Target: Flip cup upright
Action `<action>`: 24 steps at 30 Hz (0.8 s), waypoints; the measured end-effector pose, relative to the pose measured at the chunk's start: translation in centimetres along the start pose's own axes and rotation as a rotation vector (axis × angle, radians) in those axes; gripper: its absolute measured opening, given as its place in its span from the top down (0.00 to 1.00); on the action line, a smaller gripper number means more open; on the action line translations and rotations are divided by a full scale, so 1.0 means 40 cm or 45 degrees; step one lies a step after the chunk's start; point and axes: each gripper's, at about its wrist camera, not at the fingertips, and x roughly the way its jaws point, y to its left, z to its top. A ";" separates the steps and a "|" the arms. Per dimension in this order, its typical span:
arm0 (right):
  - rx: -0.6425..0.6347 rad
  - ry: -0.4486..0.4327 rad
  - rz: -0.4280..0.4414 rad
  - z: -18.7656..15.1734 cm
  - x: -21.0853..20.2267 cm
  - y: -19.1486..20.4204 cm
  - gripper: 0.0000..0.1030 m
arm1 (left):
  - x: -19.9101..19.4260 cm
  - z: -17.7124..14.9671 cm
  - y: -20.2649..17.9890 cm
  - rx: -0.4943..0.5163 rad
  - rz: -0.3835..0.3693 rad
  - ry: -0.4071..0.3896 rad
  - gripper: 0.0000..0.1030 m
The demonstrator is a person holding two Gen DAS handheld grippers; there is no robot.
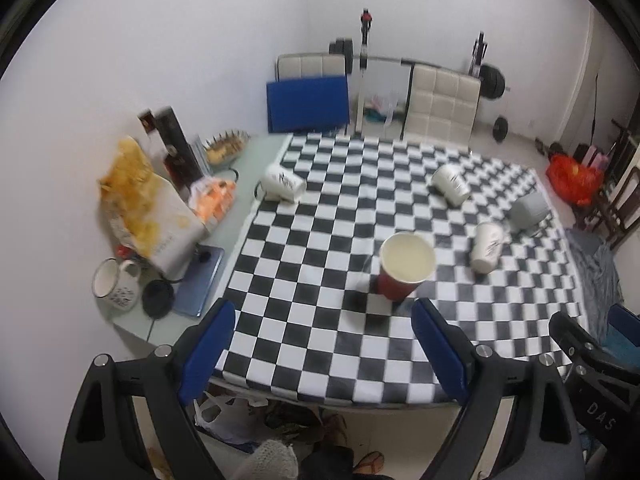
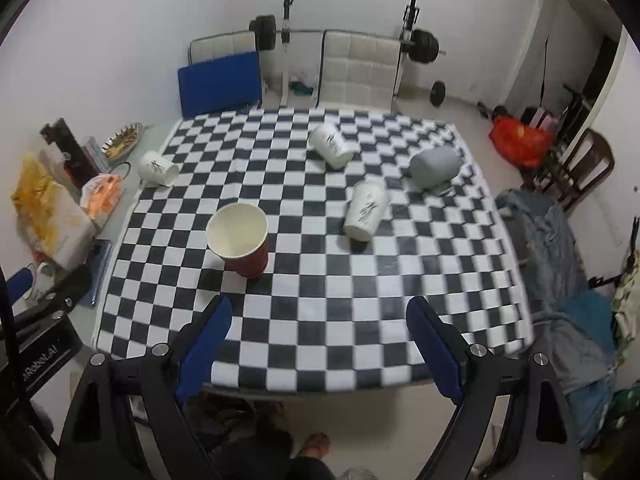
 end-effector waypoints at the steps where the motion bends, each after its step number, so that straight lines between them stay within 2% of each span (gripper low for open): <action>1: 0.001 -0.029 0.010 -0.005 -0.051 -0.013 0.12 | -0.034 -0.003 -0.003 0.003 -0.001 -0.020 0.13; 5: 0.012 -0.100 0.009 -0.024 -0.185 -0.045 0.12 | -0.150 -0.025 -0.016 0.022 -0.030 -0.086 0.13; 12: 0.025 -0.174 0.028 -0.066 -0.343 -0.083 0.12 | -0.299 -0.062 -0.016 0.008 -0.067 -0.167 0.13; 17: 0.030 -0.237 0.027 -0.100 -0.440 -0.099 0.12 | -0.359 -0.075 -0.001 -0.007 -0.082 -0.223 0.13; 24: 0.032 -0.298 0.026 -0.123 -0.523 -0.108 0.12 | -0.409 -0.096 -0.003 -0.010 -0.100 -0.268 0.13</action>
